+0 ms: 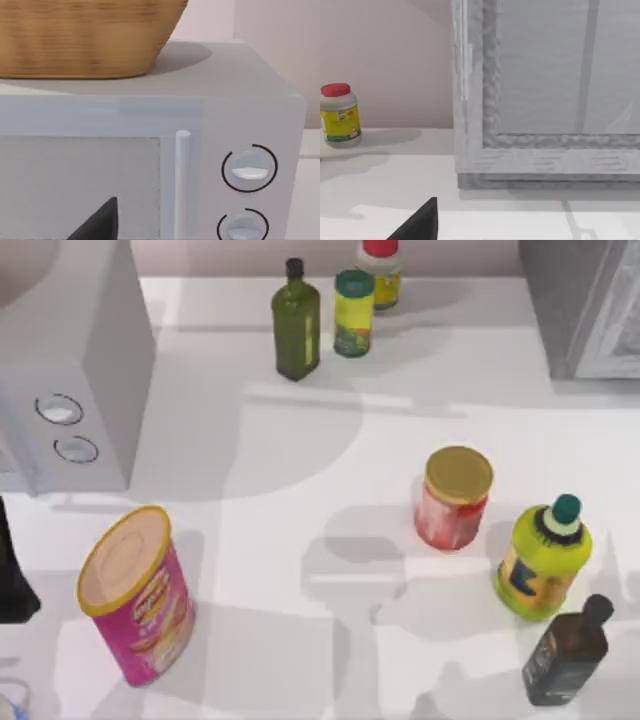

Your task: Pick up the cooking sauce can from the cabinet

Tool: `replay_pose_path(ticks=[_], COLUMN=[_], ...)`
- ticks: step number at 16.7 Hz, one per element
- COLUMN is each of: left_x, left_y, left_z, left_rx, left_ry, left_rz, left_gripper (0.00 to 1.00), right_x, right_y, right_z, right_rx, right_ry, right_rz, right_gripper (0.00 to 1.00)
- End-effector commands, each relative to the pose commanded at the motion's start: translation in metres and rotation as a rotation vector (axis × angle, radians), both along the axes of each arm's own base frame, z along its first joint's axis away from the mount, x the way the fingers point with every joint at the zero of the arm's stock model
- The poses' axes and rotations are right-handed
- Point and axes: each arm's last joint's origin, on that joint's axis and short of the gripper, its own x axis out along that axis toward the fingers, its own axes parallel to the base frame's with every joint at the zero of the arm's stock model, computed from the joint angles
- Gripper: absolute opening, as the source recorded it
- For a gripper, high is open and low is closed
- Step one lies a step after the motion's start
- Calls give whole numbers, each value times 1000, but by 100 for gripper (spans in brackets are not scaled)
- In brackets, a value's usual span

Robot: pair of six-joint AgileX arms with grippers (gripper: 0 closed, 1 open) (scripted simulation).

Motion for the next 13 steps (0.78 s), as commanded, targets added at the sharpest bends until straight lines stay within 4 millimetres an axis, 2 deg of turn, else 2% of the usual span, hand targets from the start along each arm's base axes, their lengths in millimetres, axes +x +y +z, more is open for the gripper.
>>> replay_pose_path(ticks=[3, 5, 8, 13], left_x=[0, 0, 0, 0], left_y=[0, 0, 0, 0], left_z=[0, 0, 0, 0], left_rx=[0, 0, 0, 0], left_ry=[0, 0, 0, 0], left_rz=[0, 0, 0, 0], left_gripper=[100, 100, 100, 100], right_x=[-1, -3, -8, -14], right_y=[0, 0, 2, 4], right_z=[4, 19, 60, 149], right_rx=[0, 2, 6, 16], right_ry=[-9, -43, -114, -204], right_rz=[0, 1, 2, -2], right_gripper=[100, 100, 100, 100])
